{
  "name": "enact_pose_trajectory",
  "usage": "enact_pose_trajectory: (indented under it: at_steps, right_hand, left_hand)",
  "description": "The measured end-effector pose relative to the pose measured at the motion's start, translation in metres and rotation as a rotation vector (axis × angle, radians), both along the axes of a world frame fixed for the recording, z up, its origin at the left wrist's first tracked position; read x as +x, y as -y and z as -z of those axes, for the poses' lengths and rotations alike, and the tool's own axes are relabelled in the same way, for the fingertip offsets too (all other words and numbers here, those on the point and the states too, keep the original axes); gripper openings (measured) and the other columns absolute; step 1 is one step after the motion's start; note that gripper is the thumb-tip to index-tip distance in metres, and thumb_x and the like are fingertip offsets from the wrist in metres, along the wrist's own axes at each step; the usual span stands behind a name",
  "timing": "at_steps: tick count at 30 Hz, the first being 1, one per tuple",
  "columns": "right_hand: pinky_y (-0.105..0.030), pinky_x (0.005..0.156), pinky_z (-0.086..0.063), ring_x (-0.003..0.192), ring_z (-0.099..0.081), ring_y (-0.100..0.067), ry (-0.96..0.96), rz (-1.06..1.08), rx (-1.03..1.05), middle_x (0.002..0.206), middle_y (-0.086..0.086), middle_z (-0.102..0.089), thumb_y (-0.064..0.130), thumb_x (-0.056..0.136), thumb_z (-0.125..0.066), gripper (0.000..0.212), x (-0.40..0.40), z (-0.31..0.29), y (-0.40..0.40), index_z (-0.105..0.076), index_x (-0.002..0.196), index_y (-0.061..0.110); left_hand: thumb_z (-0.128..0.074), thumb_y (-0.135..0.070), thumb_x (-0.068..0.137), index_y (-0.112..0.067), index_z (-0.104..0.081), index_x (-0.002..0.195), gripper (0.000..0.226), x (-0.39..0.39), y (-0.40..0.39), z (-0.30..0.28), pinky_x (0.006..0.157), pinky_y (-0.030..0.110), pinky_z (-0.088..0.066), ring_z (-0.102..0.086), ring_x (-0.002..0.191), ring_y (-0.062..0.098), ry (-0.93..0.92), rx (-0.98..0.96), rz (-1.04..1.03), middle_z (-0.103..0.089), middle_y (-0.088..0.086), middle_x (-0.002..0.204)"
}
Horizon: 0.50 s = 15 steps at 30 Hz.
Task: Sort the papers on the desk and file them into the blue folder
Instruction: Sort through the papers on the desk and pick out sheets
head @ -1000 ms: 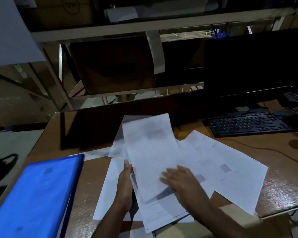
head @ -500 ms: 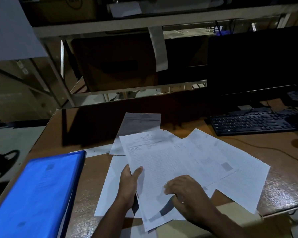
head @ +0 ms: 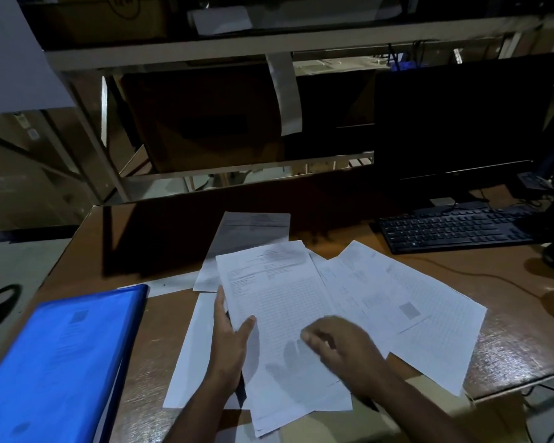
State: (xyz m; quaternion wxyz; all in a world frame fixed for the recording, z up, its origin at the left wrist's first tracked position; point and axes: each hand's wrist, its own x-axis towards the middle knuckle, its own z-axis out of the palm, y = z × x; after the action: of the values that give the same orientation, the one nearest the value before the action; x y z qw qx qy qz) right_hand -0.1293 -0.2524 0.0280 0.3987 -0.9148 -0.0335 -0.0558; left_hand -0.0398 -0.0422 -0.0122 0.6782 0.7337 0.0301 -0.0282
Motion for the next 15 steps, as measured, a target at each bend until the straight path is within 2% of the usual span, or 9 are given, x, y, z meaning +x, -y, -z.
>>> enact_pose_trajectory:
  at_steps: [3, 4, 6, 9, 11, 15]
  right_hand:
    - [-0.033, 0.085, -0.051, 0.096, -0.062, -0.013, 0.151, 0.364, -0.08, 0.101, 0.006, -0.068, 0.036, 0.092, -0.068, 0.018, 0.02, 0.01, 0.027, -0.071, 0.101, 0.02]
    - [-0.037, 0.088, -0.05, 0.102, -0.061, -0.018, 0.153, 0.488, -0.134, 0.106, 0.002, -0.068, 0.036, 0.088, -0.072, 0.025, 0.026, 0.013, 0.04, -0.069, 0.106, 0.019]
    - [-0.045, 0.1, -0.045, 0.12, -0.054, -0.028, 0.037, 0.662, -0.243, 0.125, -0.007, -0.063, 0.048, 0.081, -0.077, 0.056, 0.034, 0.016, 0.064, -0.061, 0.124, 0.015]
    - [-0.048, 0.112, -0.034, 0.138, -0.039, -0.035, -0.215, 0.708, -0.375, 0.148, -0.017, -0.046, 0.067, 0.07, -0.076, 0.102, 0.038, 0.019, 0.087, -0.041, 0.146, 0.008]
    - [-0.046, 0.109, -0.038, 0.135, -0.041, -0.035, -0.253, 0.696, -0.386, 0.147, -0.016, -0.045, 0.069, 0.067, -0.078, 0.111, 0.04, 0.02, 0.09, -0.036, 0.148, 0.007]
    - [-0.041, 0.099, -0.045, 0.125, -0.047, -0.033, -0.217, 0.707, -0.361, 0.137, -0.016, -0.054, 0.062, 0.063, -0.085, 0.114, 0.046, 0.016, 0.089, -0.034, 0.149, 0.006]
  left_hand:
    - [-0.072, -0.012, 0.096, -0.042, -0.013, 0.162, 0.094, -0.001, 0.002, 0.001, 0.11, 0.043, -0.037, -0.038, 0.134, 0.007, 0.038, 0.019, -0.01, -0.033, -0.02, 0.15]
    - [-0.072, -0.011, 0.096, -0.042, -0.015, 0.162, 0.093, -0.001, 0.003, 0.001, 0.114, 0.045, -0.036, -0.036, 0.136, 0.007, 0.054, 0.029, -0.012, -0.032, -0.021, 0.153]
    - [-0.071, -0.013, 0.097, -0.041, -0.024, 0.161, 0.084, 0.0, 0.003, 0.003, 0.12, 0.051, -0.03, -0.032, 0.144, 0.01, 0.089, 0.071, -0.009, -0.029, -0.018, 0.164]
    - [-0.068, -0.014, 0.099, -0.039, -0.041, 0.153, 0.065, 0.001, 0.002, 0.004, 0.122, 0.053, -0.029, -0.035, 0.151, 0.02, 0.094, 0.139, 0.003, -0.036, -0.011, 0.166]
    - [-0.067, -0.013, 0.1, -0.039, -0.046, 0.149, 0.06, 0.0, 0.002, 0.004, 0.122, 0.052, -0.029, -0.037, 0.151, 0.021, 0.085, 0.138, 0.006, -0.04, -0.01, 0.164]
    - [-0.067, -0.012, 0.1, -0.039, -0.048, 0.145, 0.056, 0.0, 0.002, 0.003, 0.121, 0.048, -0.032, -0.04, 0.146, 0.015, 0.097, 0.149, 0.016, -0.043, -0.012, 0.16]
